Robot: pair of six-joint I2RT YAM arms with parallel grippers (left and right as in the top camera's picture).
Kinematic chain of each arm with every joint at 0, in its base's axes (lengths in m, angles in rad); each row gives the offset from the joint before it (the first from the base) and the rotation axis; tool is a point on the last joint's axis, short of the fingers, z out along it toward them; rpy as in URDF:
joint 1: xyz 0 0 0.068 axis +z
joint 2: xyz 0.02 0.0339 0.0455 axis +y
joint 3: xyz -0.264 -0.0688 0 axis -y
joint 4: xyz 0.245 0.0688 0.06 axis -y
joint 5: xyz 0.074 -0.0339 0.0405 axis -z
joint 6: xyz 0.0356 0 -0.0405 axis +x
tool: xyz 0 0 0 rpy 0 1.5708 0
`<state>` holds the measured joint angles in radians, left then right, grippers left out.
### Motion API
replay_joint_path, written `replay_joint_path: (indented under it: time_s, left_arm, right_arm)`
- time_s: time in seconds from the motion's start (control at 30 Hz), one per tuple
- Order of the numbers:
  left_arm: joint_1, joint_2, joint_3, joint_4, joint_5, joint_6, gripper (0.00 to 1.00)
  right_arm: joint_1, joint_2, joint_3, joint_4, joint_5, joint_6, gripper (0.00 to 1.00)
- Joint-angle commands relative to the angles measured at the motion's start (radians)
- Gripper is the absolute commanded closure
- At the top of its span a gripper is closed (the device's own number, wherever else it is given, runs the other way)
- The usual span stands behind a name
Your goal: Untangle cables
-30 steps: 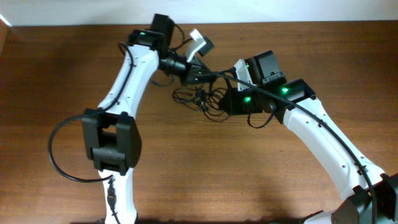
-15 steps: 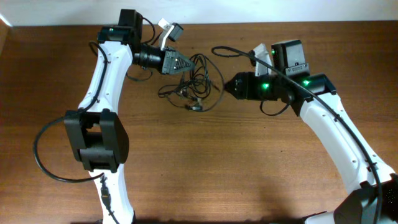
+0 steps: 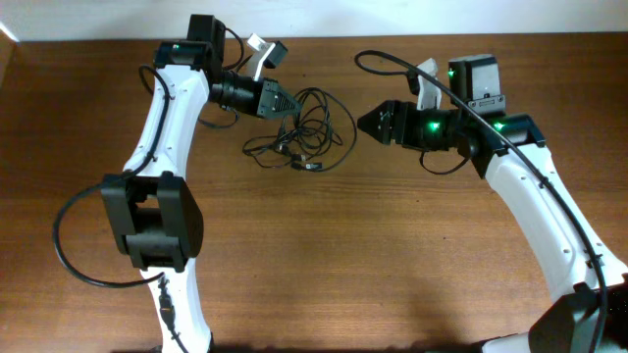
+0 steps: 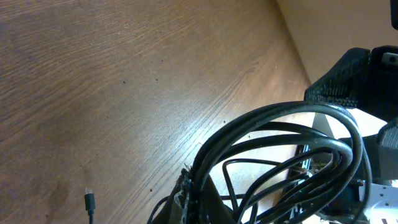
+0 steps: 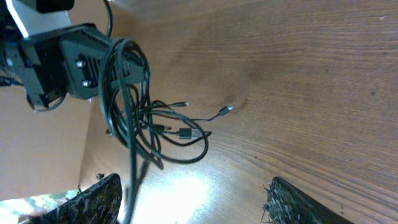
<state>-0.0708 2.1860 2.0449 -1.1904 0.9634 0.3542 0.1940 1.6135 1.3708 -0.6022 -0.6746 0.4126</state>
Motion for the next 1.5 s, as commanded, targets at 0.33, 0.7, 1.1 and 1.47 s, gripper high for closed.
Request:
replay_joint_path:
  time_s: [0.33, 0.7, 1.1, 1.47]
  left_arm:
    - [-0.008, -0.01, 0.021, -0.029, 0.091, -0.048, 1.0]
    - [-0.008, -0.01, 0.021, -0.037, -0.255, 0.013, 1.0]
    - [-0.004, -0.016, 0.072, 0.021, -0.165, 0.044, 0.0]
    - [-0.096, -0.014, 0.072, -0.143, 0.208, 0.424, 0.07]
  right_arm:
    - [0.09, 0.035, -0.001, 0.053, 0.05, -0.016, 0.45]
    - [0.08, -0.038, 0.085, 0.012, 0.189, -0.016, 0.96]
    - [0.238, -0.144, 0.188, -0.129, 0.159, -0.015, 0.96]
    - [0.2, -0.143, 0.309, -0.225, 0.235, -0.014, 0.96]
